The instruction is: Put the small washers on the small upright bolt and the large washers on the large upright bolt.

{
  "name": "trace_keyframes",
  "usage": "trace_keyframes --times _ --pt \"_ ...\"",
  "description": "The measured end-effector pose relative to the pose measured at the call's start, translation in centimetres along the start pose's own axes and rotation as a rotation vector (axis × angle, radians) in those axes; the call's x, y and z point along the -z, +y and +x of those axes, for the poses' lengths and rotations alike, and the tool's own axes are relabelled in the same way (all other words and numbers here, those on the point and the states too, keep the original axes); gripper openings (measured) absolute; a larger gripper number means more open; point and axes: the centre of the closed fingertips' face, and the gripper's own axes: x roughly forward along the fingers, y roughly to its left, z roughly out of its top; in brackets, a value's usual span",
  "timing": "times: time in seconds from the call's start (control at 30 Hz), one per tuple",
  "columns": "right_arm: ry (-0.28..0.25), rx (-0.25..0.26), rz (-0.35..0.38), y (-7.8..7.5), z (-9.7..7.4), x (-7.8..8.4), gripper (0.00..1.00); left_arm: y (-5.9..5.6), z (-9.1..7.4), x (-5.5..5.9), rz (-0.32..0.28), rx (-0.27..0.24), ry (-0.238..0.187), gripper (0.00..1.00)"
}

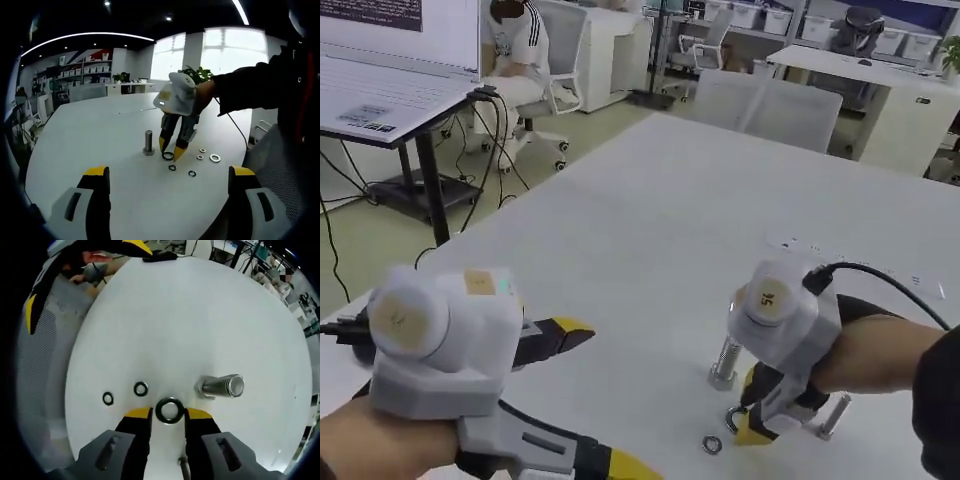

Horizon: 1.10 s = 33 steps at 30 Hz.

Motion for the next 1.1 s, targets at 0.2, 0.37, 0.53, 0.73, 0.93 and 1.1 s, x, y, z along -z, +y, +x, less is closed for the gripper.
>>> trace_keyframes --times 0.2,0.37,0.53,0.73,0.93,1.1 --pt "-0.005 -0.003 -0.011 -0.03 -0.02 0.01 0.28 0.13 0.11 0.16 0.004 -0.002 0.009 0.99" --pt "0.002 -0.005 -0.008 -0.12 -0.07 0.21 0.28 0.12 0.16 0.23 0.004 -0.001 0.013 0.99" --pt "0.011 -0.007 -0.020 -0.08 -0.09 0.17 0.26 0.05 0.29 0.21 0.004 0.002 0.016 0.98" --pt "0.014 -0.001 -0.015 -0.16 -0.09 0.21 0.25 0.19 0.24 0.23 0.005 -0.004 0.019 0.98" --pt "0.023 0.006 -0.006 0.01 -0.10 0.23 0.24 0.31 0.33 0.45 0.009 -0.010 0.029 0.98" --pt "0.019 0.009 -0.002 0.07 -0.08 0.12 0.23 0.34 0.41 0.61 0.009 -0.010 0.034 0.98"
